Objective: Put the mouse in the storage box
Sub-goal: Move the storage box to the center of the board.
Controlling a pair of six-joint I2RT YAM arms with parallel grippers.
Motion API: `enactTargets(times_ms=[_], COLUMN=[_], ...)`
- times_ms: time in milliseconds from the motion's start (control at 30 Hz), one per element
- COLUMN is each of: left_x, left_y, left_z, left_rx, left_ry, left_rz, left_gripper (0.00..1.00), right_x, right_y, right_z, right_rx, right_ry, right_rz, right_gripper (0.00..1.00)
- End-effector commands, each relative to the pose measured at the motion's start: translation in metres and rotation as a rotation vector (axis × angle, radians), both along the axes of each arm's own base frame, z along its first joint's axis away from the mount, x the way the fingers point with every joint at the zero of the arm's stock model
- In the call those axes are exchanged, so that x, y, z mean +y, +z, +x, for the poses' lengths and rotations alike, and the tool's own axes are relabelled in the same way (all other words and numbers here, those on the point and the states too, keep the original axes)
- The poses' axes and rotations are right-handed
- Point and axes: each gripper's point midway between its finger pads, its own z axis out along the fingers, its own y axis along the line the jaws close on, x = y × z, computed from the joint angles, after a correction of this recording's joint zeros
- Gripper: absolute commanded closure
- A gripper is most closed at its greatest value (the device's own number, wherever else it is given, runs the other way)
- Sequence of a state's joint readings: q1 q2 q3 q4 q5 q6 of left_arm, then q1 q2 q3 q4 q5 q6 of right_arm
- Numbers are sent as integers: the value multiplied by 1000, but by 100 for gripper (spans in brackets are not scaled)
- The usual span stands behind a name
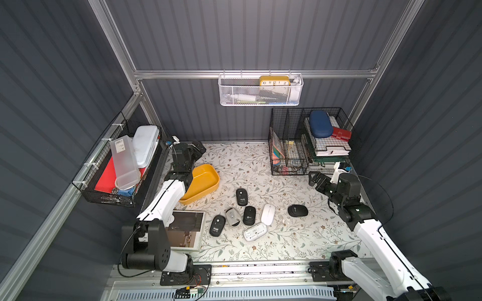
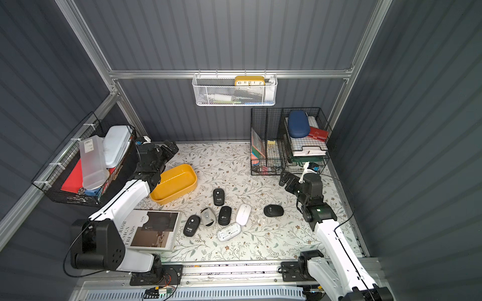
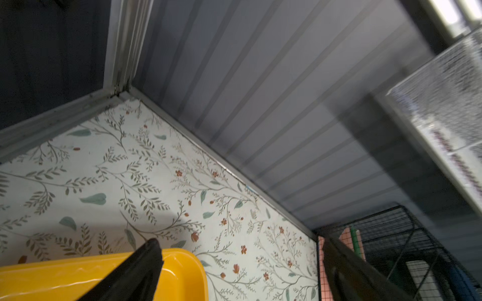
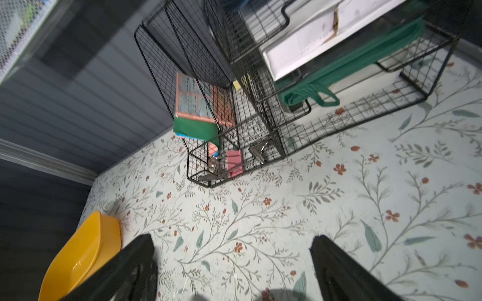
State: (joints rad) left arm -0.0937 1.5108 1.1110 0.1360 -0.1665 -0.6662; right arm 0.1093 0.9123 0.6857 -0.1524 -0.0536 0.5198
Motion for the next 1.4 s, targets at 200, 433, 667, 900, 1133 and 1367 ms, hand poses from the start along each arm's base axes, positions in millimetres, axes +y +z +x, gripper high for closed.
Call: enactTargets(times_ms=[200,433,667,900,1133,1367], left_x=[-32,-79,-124,-181,-245,-304], left_y=[-99,-144,-157,-151,-136,-146], left_z=[9,8,1,-2,0,-4], left_rx=[342,450,478,462,422,426], left_ry=[-146,-257,-359,-458,-561,-661], left_rz=[-41,-61,-56,-58,-54,-51], left_gripper=[1,1,1,1,1,1], right_x=[47,67,75,74,67,52], right_y=[-24,-29,-30,-28,-27,-23], right_z=[-14,-12,-12,-13,-15,-19], right_rx=[175,205,205,201,199,192], right_ry=[150,191,206,203,175,112], right_rz=[-80,-142,-172,-186,-210,-247], right_gripper=[1,1,1,1,1,1])
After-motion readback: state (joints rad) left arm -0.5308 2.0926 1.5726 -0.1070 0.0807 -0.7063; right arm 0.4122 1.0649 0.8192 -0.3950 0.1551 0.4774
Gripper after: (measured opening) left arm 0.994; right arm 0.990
